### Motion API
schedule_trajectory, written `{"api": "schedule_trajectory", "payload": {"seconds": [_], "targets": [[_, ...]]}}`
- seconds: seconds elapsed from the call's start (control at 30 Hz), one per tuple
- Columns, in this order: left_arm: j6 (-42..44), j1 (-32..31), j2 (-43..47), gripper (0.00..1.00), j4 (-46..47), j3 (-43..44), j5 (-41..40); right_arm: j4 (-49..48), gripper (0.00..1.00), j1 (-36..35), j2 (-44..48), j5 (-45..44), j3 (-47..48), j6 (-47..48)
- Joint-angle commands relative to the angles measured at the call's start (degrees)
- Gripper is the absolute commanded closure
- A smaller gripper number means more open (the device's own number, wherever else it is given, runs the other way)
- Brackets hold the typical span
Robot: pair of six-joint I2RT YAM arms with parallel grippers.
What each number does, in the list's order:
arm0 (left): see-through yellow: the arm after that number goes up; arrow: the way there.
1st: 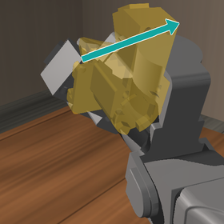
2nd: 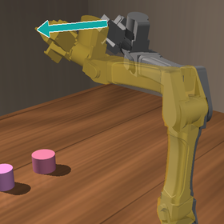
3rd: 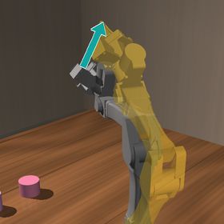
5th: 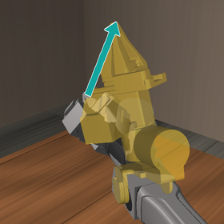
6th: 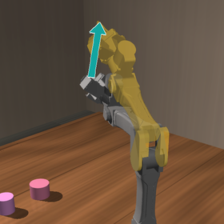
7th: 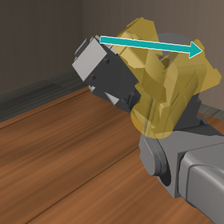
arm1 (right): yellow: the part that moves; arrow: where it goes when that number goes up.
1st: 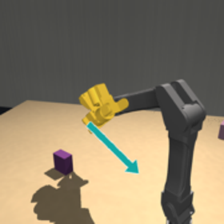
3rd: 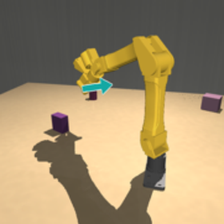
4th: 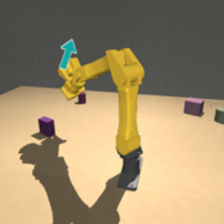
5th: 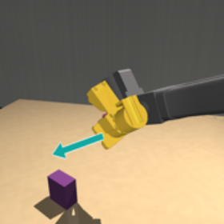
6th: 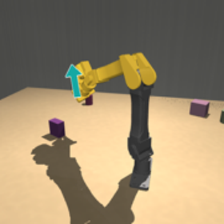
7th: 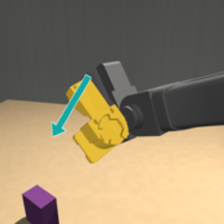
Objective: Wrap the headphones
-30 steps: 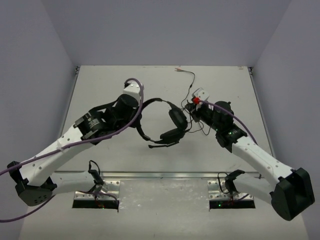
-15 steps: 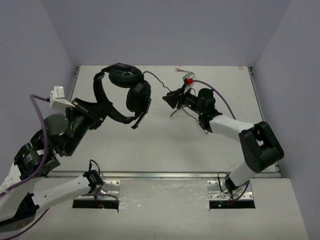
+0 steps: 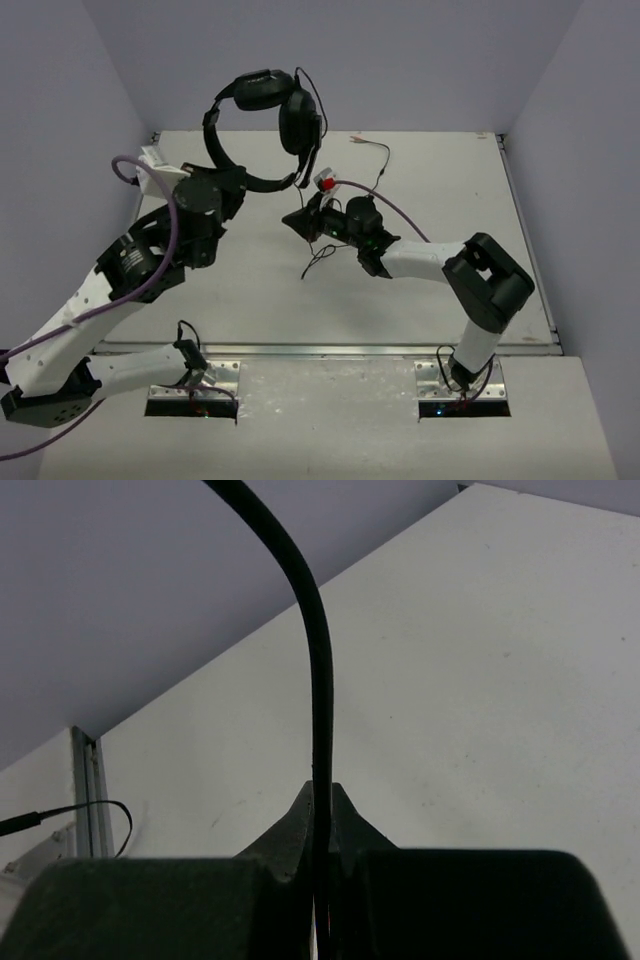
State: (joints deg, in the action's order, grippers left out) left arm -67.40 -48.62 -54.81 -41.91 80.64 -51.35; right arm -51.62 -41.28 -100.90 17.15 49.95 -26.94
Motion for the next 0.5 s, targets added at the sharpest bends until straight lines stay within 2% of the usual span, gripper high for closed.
{"api": "schedule_trajectory", "payload": {"seconds": [0.0,0.1,0.17,0.27,0.33,0.43,0.47], "targets": [[-5.72,0.37,-4.42,1.00,1.13,3.03,-8.23,5.90,0.99,-4.42,6.06,-10.77,0.59,3.73],[-10.01,0.46,-8.81,1.00,-2.19,4.08,-14.02,11.18,0.99,-8.37,10.19,-16.77,-0.99,6.63],[-14.59,0.63,-12.32,1.00,-6.59,5.93,-17.90,14.95,0.99,-11.19,12.74,-18.89,-1.52,8.91],[-16.62,1.51,-15.75,1.00,-7.83,6.46,-22.12,20.49,0.99,-14.18,15.29,-20.23,-1.53,10.76],[-17.59,4.56,-17.08,1.00,-7.40,5.59,-21.17,23.39,0.99,-15.58,16.08,-18.92,-0.74,11.64],[-16.46,11.24,-19.11,1.00,-4.69,4.35,-13.72,30.50,0.99,-16.46,17.14,-17.41,0.93,13.22],[-16.45,12.05,-19.28,1.00,-4.06,2.96,-13.43,32.00,0.99,-16.47,17.75,-17.67,1.54,13.49]]}}
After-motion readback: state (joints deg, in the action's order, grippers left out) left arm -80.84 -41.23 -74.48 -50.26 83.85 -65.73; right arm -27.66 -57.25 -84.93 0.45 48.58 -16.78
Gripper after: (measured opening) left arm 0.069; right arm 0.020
